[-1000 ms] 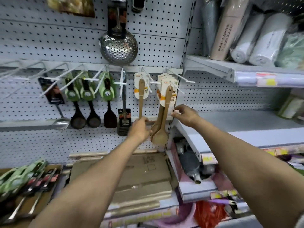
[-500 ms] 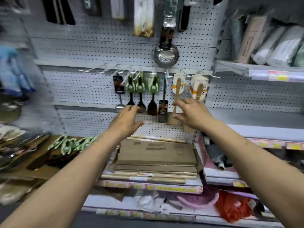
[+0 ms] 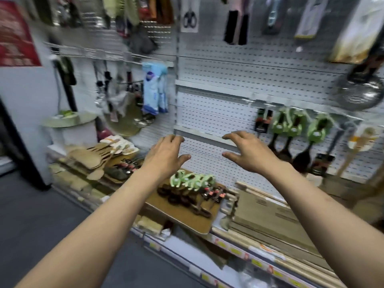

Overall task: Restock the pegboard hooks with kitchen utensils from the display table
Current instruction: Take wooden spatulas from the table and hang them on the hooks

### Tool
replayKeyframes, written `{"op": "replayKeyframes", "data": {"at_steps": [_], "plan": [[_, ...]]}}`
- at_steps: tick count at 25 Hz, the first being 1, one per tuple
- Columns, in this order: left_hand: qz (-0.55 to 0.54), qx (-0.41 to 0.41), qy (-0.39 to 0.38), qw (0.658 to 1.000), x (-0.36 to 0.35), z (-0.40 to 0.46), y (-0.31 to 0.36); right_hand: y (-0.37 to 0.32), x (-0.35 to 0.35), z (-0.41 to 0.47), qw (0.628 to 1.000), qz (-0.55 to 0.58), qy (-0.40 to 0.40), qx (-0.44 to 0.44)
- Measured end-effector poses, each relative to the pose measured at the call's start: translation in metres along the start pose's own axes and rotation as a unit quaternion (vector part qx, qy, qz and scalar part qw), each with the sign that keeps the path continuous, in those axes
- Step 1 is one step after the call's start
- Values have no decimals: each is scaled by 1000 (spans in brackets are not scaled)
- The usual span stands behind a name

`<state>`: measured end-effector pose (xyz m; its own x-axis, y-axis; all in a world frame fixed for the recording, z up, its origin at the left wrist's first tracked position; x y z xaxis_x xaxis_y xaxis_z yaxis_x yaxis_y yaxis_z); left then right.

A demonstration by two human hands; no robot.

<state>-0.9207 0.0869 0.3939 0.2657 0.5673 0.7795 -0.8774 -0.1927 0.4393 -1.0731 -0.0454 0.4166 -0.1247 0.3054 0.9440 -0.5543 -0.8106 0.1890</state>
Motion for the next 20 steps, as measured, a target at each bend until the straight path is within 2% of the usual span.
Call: {"op": "replayKeyframes", "data": {"at_steps": [5, 9, 13, 20], "plan": [[46, 31, 13, 998, 87, 30, -159, -142, -2, 139, 998, 45, 8, 31], [51, 52, 14, 997, 125, 68, -268, -224, -17, 235, 996, 79, -6, 40], [36, 82, -10, 996, 107, 105, -366, -267, -76, 317, 993, 95, -47, 41], [16, 179, -74, 981, 33, 186, -568, -319, -242, 476, 979, 124, -157, 33]]}}
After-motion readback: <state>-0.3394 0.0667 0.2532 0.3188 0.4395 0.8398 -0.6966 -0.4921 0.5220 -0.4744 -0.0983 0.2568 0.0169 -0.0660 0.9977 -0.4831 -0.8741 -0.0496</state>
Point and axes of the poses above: each hand's wrist, its own z-axis towards the middle knuckle, its own x-axis out of the back of the hand, y = z × x, the point moved 10 cm from there along z, towards the middle knuckle, and after that the axes turned 13 degrees about -z, right-handed, at the moved point
